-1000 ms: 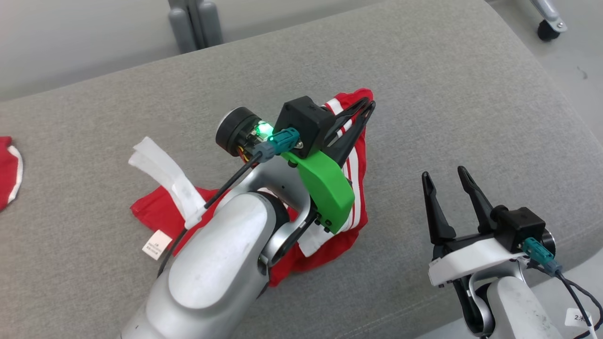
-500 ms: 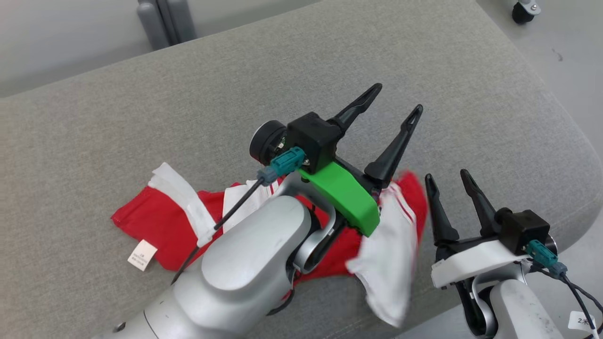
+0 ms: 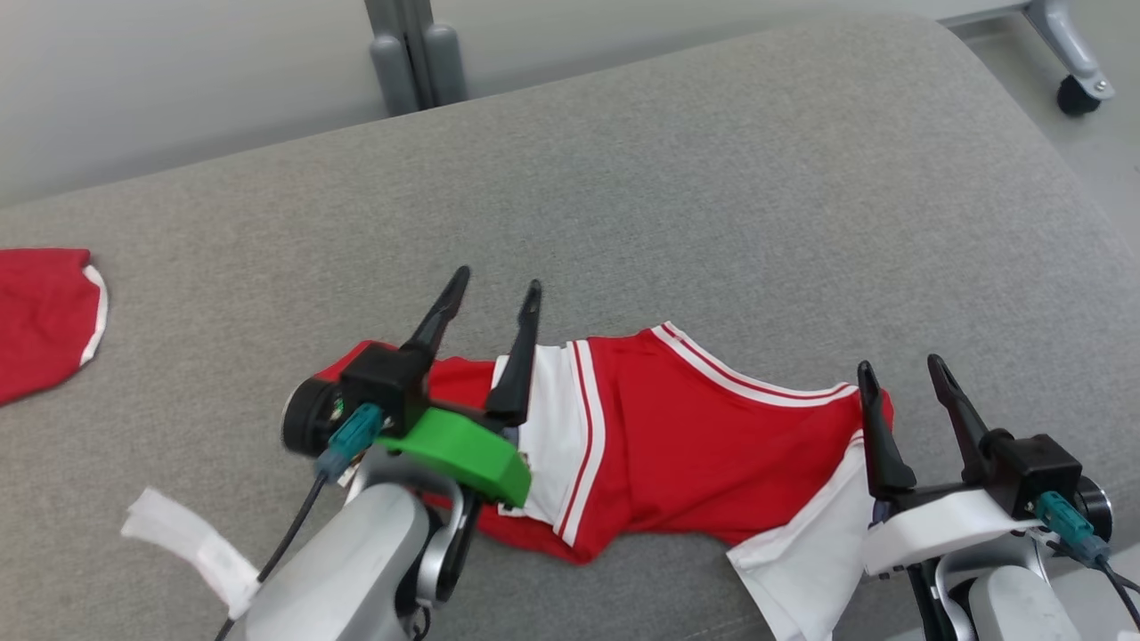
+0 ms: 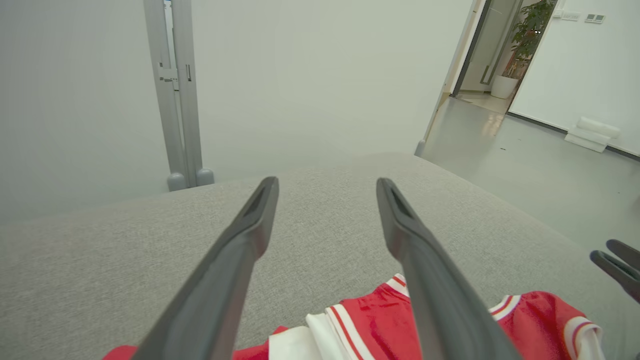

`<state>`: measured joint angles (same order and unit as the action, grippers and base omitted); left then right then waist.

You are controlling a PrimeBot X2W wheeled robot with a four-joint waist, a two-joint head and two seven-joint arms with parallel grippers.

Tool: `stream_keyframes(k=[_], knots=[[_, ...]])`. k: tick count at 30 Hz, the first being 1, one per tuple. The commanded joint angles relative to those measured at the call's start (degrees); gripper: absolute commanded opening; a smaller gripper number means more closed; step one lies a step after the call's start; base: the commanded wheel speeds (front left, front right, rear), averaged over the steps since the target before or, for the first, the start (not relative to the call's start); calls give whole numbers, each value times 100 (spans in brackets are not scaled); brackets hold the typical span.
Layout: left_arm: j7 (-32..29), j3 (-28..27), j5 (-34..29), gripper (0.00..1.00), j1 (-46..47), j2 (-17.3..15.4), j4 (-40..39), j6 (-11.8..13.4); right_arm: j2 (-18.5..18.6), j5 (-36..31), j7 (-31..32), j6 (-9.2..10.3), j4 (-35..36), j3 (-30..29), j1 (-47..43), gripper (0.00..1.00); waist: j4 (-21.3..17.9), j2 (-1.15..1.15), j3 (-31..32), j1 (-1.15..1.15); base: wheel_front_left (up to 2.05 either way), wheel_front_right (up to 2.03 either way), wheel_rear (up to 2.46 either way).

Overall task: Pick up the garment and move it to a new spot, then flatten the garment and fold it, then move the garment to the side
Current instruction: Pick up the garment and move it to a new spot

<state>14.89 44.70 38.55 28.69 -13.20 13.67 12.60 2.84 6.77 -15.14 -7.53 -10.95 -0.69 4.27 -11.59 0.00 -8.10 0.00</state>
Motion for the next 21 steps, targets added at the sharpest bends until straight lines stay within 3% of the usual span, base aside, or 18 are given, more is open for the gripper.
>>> stream_keyframes(k=[1, 6, 12, 21], knots=[[33, -188, -176, 100, -293, -106, -134, 87, 12, -99, -1, 8, 41, -61, -141, 100, 281, 0, 205, 0, 0, 0, 0], [24, -892, -593, 100, -1221, -248, -487, 167, 89, -273, -1, 8, 87, -255, -369, 100, 533, 0, 359, 0, 0, 0, 0], [25, -2115, -999, 100, -2399, -111, -762, 44, 96, -336, -1, 8, 103, -428, -559, 100, 736, 0, 541, 0, 0, 0, 0], [26, -3628, -1978, 100, -3574, 389, -851, -720, 96, -435, -1, 8, 15, -554, -750, 100, 1022, 0, 715, 0, 0, 0, 0]])
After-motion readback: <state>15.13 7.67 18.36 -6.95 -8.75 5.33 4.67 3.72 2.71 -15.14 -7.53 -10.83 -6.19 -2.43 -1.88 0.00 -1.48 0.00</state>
